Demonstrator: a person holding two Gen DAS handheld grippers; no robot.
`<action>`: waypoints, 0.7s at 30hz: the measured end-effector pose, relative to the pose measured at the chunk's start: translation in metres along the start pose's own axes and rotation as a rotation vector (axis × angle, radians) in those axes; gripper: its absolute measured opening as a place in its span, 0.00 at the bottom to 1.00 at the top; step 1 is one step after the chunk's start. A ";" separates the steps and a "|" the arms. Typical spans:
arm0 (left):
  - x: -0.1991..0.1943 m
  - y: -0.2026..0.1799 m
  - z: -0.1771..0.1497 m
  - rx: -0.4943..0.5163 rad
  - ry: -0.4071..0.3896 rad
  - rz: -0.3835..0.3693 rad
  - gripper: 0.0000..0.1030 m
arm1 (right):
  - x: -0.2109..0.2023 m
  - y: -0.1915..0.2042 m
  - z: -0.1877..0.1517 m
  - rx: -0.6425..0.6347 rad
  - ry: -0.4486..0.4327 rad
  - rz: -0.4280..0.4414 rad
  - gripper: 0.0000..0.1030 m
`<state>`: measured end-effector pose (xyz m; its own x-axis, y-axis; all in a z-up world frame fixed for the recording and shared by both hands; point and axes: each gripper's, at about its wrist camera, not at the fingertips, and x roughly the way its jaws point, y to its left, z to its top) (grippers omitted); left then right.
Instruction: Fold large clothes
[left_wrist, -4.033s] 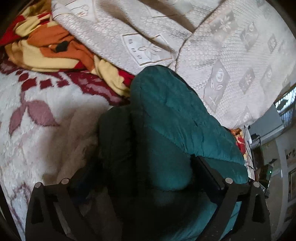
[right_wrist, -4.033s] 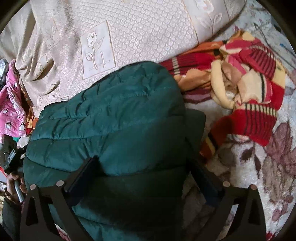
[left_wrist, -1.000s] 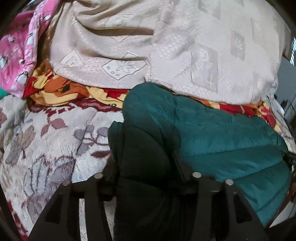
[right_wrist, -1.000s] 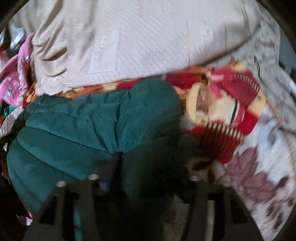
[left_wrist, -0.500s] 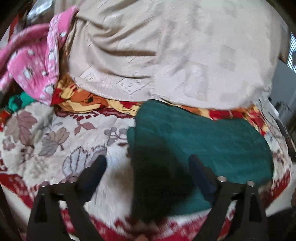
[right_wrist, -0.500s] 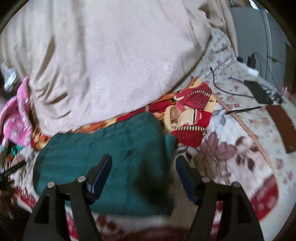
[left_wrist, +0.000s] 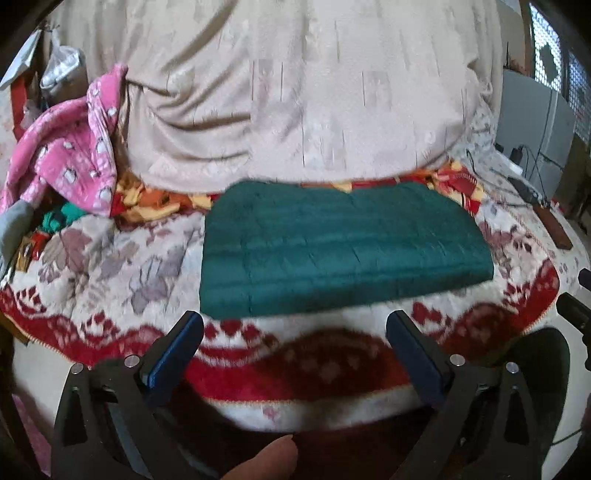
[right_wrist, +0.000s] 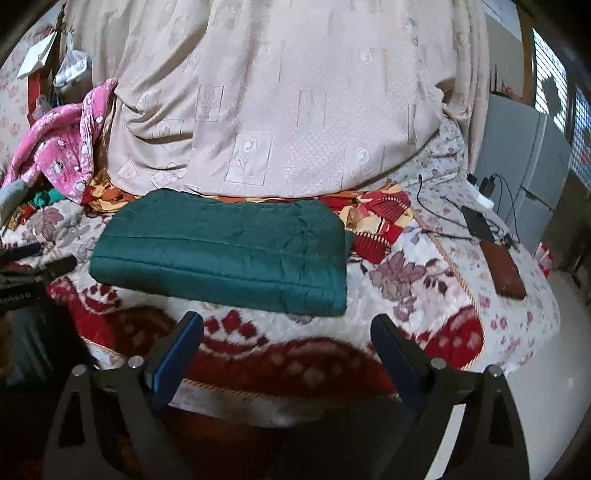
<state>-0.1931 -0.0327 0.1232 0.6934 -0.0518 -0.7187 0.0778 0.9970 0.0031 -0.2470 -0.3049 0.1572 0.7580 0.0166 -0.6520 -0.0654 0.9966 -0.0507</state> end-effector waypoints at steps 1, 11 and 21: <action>-0.003 -0.002 -0.001 0.002 0.005 0.009 0.63 | -0.002 0.001 -0.001 0.010 0.000 0.010 0.91; -0.026 -0.023 -0.007 0.032 -0.010 -0.008 0.63 | -0.017 0.008 -0.007 0.014 -0.017 0.044 0.91; -0.027 -0.028 -0.006 0.038 -0.013 -0.011 0.63 | -0.026 0.012 -0.004 -0.009 -0.046 0.057 0.91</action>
<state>-0.2177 -0.0584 0.1384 0.7014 -0.0636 -0.7099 0.1124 0.9934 0.0220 -0.2699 -0.2938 0.1708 0.7818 0.0770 -0.6188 -0.1145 0.9932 -0.0211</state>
